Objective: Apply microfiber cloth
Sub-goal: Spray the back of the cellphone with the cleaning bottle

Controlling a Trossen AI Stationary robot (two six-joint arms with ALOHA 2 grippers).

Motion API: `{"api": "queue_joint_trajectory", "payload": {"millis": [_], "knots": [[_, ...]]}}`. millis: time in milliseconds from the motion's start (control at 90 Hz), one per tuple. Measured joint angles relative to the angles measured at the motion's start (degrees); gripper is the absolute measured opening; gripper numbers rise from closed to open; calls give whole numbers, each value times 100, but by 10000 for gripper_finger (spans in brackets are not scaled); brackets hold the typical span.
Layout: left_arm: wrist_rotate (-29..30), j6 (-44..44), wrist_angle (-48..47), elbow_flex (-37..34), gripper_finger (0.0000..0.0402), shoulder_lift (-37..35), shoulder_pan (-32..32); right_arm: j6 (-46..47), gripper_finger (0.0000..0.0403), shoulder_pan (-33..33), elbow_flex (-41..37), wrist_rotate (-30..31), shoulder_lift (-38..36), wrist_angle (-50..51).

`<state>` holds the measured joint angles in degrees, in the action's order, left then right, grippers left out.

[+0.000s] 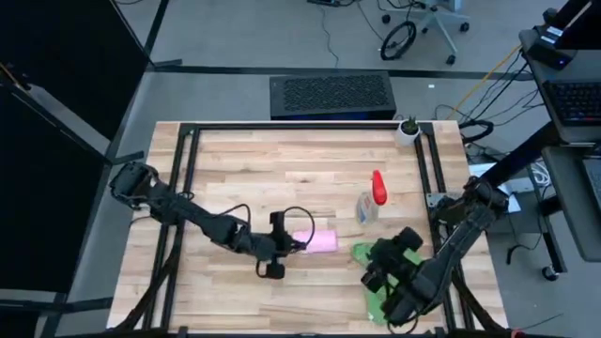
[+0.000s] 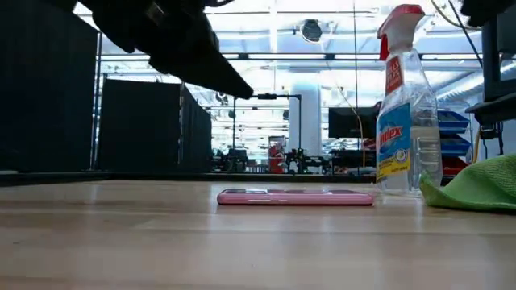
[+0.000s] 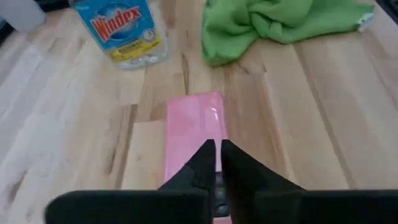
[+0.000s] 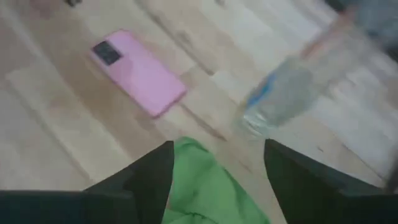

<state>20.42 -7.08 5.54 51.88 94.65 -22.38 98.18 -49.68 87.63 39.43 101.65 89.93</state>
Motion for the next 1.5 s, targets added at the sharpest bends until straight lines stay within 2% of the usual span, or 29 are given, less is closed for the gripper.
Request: {"api": "queue_joint_trajectory", "payload": {"millis": [78, 167, 289, 400, 556, 678, 989, 1167, 1256, 1367, 1500], "knots": [[-245, -158, -65, 0, 56, 0, 124, 150, 258, -57, -225, 13, -3, -102], [-582, -163, -101, 0, 101, 0, 245, -50, 269, -60, -622, 77, -3, -819], [-690, -160, -137, 0, 161, 0, 343, -780, 270, 19, -1251, 197, 2, -2288], [-690, -156, -155, 2, 200, 47, 434, -1645, 265, 175, -1941, 347, 4, -4103], [-688, 38, -245, 3, 223, 98, 495, -3564, 259, 496, -2891, 415, 94, -6818], [-677, 97, -479, 5, 219, 137, 517, -4868, 259, 803, -3341, 385, 298, -8101], [-421, 204, -427, -215, 199, 382, 919, -7245, 258, 1278, -3422, 441, 712, -8158], [-429, 346, -129, -260, 198, 724, 1193, -8375, 258, 1292, -3418, 752, 780, -8173], [-674, 349, 144, -260, 198, 968, 1291, -8570, 258, 1330, -3418, 863, 782, -8133], [-715, 341, 480, -249, 198, 1233, 1343, -8506, 258, 1362, -3418, 861, 797, -8078], [-1223, 360, 540, -245, 198, 1347, 1343, -8344, 258, 1408, -3418, 790, 817, -8122]]}}
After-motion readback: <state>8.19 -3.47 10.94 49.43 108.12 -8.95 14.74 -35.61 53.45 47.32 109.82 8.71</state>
